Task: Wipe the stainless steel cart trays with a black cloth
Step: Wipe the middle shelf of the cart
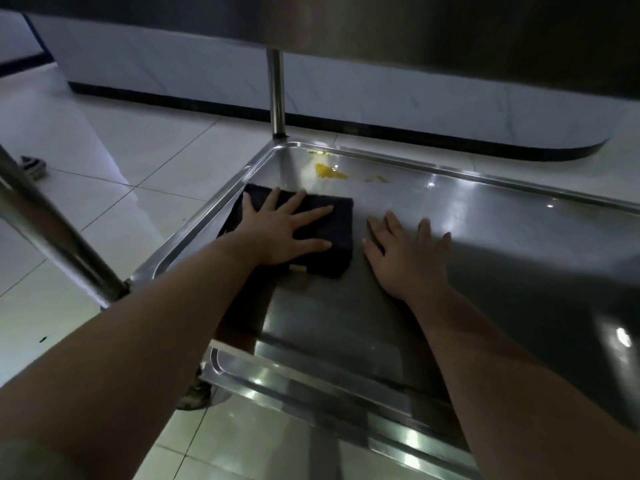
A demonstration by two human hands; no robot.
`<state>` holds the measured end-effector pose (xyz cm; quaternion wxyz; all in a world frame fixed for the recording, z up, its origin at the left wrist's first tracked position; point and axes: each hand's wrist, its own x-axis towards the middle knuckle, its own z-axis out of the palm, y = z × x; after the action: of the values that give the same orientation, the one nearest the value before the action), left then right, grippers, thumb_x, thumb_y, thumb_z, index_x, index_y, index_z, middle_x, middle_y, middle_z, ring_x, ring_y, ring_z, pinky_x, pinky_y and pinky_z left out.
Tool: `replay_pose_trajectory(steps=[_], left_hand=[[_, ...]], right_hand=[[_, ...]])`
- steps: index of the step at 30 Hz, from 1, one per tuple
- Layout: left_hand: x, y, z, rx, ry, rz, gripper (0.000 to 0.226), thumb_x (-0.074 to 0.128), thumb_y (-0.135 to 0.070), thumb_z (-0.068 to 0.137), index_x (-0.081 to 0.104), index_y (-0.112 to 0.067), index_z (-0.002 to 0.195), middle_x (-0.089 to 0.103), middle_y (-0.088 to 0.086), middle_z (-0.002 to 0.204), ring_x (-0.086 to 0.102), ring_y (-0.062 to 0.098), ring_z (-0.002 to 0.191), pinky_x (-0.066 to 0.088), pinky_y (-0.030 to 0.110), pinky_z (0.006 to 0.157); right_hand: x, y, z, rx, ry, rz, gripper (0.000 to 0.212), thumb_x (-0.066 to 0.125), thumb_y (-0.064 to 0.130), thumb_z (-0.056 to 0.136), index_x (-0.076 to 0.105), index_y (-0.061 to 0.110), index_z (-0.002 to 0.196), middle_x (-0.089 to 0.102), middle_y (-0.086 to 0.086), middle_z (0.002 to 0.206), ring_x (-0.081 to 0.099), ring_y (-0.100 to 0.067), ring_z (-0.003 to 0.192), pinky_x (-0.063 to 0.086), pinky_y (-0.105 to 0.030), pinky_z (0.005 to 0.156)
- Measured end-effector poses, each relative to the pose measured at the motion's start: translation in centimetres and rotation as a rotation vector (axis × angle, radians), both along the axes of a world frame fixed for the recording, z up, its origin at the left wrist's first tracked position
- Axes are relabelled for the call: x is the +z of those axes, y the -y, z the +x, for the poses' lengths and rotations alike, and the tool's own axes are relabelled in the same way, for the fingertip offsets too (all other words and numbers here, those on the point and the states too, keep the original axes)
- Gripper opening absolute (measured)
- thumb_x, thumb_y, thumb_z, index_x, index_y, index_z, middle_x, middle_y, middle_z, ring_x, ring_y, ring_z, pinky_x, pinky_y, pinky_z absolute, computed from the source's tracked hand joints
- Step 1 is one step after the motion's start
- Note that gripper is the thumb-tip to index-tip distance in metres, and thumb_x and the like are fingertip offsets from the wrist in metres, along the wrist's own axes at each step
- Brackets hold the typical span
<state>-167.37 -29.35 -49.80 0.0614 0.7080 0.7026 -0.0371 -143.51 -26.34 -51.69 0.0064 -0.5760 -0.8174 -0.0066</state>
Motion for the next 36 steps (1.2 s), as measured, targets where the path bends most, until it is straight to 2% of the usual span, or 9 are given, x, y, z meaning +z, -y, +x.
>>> replay_pose_trajectory(steps=[5,9,12,17,20,23,29,32,36], left_hand=[[-0.3,-7.4,-0.5,0.007,-0.021,0.043,0.081,0.005,-0.097,0.062,-0.004,-0.070,0.139,0.000,-0.007,0.165,-0.004,0.034,0.150,-0.009,0.075,0.107],[-0.2,-9.2,0.0,0.013,-0.050,0.054,0.071,0.014,-0.091,0.077,-0.003,-0.067,0.141,-0.001,-0.005,0.165,-0.004,0.037,0.149,-0.006,0.076,0.107],[-0.1,-6.3,0.6,0.002,-0.054,-0.004,0.073,0.011,-0.093,0.074,-0.010,-0.068,0.139,-0.006,-0.006,0.165,-0.009,0.038,0.149,-0.010,0.077,0.105],[1.0,5.3,-1.0,-0.078,0.026,-0.107,0.079,-0.002,-0.101,0.052,-0.022,-0.077,0.125,-0.019,-0.011,0.162,-0.021,0.033,0.147,-0.016,0.073,0.106],[1.0,11.5,-2.1,-0.043,0.023,-0.104,0.077,-0.001,-0.099,0.057,-0.023,-0.076,0.127,-0.024,-0.012,0.160,-0.026,0.033,0.146,-0.014,0.073,0.107],[0.6,12.7,-2.9,-0.029,0.027,-0.092,0.078,-0.002,-0.100,0.056,-0.022,-0.077,0.127,-0.025,-0.010,0.160,-0.027,0.034,0.145,-0.015,0.073,0.106],[-0.3,4.4,-3.5,-0.030,0.033,0.016,0.071,0.004,-0.100,0.059,-0.018,-0.081,0.124,-0.011,-0.011,0.164,-0.014,0.032,0.149,-0.012,0.073,0.106],[-0.3,-2.1,-3.7,-0.018,0.008,0.031,0.077,0.004,-0.100,0.058,-0.011,-0.077,0.131,-0.004,-0.009,0.165,-0.008,0.033,0.150,-0.012,0.074,0.105],[-0.1,-8.2,-3.1,0.040,-0.022,0.053,0.072,0.013,-0.094,0.072,-0.003,-0.071,0.138,0.001,-0.005,0.165,-0.003,0.037,0.149,-0.012,0.075,0.103]], right_hand=[[-0.4,-0.2,-0.2,0.000,-0.014,0.025,0.059,0.011,0.063,0.097,0.008,0.044,0.153,0.005,0.012,0.163,0.006,-0.043,0.146,0.006,-0.069,0.111],[-0.2,-0.8,0.1,-0.026,-0.015,0.023,0.058,0.012,0.063,0.097,0.010,0.045,0.153,0.007,0.013,0.163,0.008,-0.041,0.146,0.008,-0.069,0.111],[-0.2,-1.3,0.2,-0.030,-0.033,-0.007,0.057,0.014,0.063,0.097,0.009,0.046,0.152,0.007,0.014,0.163,0.008,-0.041,0.146,0.009,-0.070,0.111],[-0.1,-1.3,0.3,-0.016,-0.044,-0.022,0.058,0.014,0.065,0.097,0.011,0.046,0.152,0.008,0.016,0.162,0.011,-0.041,0.145,0.011,-0.071,0.110],[0.1,-1.2,0.3,-0.018,-0.032,-0.007,0.059,0.014,0.065,0.096,0.011,0.045,0.152,0.010,0.015,0.162,0.014,-0.042,0.143,0.014,-0.071,0.109],[-0.2,-0.9,0.2,-0.004,0.006,0.015,0.060,0.011,0.065,0.096,0.009,0.044,0.152,0.009,0.012,0.162,0.014,-0.043,0.143,0.015,-0.070,0.109],[-0.8,-0.1,-0.1,0.004,0.028,0.043,0.063,0.004,0.065,0.093,0.004,0.043,0.152,0.006,0.010,0.163,0.010,-0.043,0.145,0.011,-0.069,0.110],[-1.0,-0.2,-0.1,0.001,0.007,0.041,0.063,0.005,0.065,0.093,0.006,0.044,0.152,0.007,0.011,0.163,0.009,-0.043,0.146,0.009,-0.070,0.110],[-1.2,-0.6,-0.1,-0.014,-0.007,0.037,0.060,0.007,0.065,0.095,0.006,0.045,0.152,0.006,0.012,0.163,0.008,-0.042,0.146,0.006,-0.070,0.110]])
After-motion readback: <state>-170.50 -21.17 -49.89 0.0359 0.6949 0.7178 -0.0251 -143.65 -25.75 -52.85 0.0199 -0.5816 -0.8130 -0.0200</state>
